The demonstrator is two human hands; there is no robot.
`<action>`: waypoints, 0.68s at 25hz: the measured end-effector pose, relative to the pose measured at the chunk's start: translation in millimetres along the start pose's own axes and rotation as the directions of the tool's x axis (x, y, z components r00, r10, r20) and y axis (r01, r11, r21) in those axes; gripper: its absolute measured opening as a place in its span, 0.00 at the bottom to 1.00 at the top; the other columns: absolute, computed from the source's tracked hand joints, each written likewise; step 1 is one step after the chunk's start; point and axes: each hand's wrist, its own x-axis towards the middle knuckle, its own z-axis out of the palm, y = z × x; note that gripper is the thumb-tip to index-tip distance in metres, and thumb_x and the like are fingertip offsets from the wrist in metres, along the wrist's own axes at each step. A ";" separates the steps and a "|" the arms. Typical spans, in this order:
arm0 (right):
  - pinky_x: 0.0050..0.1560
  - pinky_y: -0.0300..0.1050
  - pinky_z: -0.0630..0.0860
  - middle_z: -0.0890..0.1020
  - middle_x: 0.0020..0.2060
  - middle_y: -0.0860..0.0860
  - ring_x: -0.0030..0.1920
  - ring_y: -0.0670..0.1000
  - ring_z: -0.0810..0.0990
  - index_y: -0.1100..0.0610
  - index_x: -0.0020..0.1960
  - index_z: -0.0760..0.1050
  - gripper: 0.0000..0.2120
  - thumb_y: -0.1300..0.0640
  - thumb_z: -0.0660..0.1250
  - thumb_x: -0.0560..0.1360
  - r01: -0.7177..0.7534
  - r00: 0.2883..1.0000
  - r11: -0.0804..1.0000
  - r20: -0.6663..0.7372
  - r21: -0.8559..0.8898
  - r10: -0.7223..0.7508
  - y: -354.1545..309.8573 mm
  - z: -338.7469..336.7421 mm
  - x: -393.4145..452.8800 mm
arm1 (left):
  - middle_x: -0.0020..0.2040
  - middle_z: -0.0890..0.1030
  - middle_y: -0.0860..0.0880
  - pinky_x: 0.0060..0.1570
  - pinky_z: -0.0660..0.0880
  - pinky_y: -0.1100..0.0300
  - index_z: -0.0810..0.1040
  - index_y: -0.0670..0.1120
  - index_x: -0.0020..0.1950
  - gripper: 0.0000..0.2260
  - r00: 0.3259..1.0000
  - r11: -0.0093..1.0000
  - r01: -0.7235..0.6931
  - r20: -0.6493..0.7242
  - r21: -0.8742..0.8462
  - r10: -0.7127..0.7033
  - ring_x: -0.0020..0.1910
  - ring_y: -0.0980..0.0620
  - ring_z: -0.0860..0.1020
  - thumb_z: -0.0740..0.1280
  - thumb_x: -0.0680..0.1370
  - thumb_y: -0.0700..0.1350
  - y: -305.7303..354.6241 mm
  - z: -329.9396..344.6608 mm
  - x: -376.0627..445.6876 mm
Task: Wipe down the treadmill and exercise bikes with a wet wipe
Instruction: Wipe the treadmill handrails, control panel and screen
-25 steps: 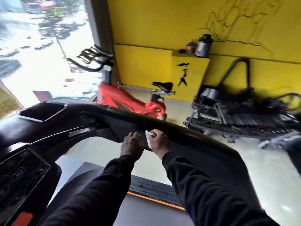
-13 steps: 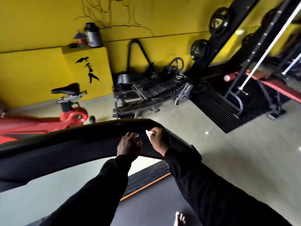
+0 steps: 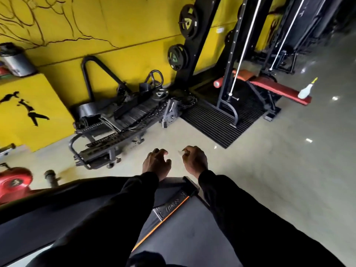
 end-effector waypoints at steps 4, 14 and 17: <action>0.46 0.45 0.70 0.80 0.52 0.59 0.52 0.60 0.78 0.57 0.52 0.79 0.11 0.59 0.59 0.76 -0.022 0.999 0.999 0.028 -0.029 0.023 33.0 -18.2 70.8 | 0.62 0.76 0.49 0.59 0.68 0.56 0.76 0.50 0.65 0.16 1.000 1.000 -0.004 0.019 -0.005 0.004 0.64 0.46 0.72 0.65 0.78 0.50 35.8 37.1 67.1; 0.39 0.41 0.65 0.82 0.46 0.58 0.45 0.59 0.79 0.57 0.46 0.80 0.09 0.60 0.61 0.74 0.014 0.990 0.986 0.138 -0.164 0.009 83.5 -28.2 296.5 | 0.62 0.74 0.48 0.59 0.69 0.55 0.75 0.49 0.66 0.17 0.988 0.976 0.154 0.050 -0.154 -0.148 0.65 0.46 0.71 0.65 0.78 0.48 86.1 119.5 269.1; 0.40 0.41 0.64 0.81 0.48 0.58 0.47 0.59 0.78 0.57 0.48 0.80 0.10 0.60 0.60 0.75 0.066 0.984 0.983 0.176 -0.169 -0.036 84.2 -21.0 340.1 | 0.62 0.75 0.47 0.57 0.69 0.55 0.75 0.49 0.66 0.17 0.982 0.975 0.188 0.029 -0.121 -0.186 0.64 0.45 0.72 0.65 0.78 0.48 87.1 122.9 308.4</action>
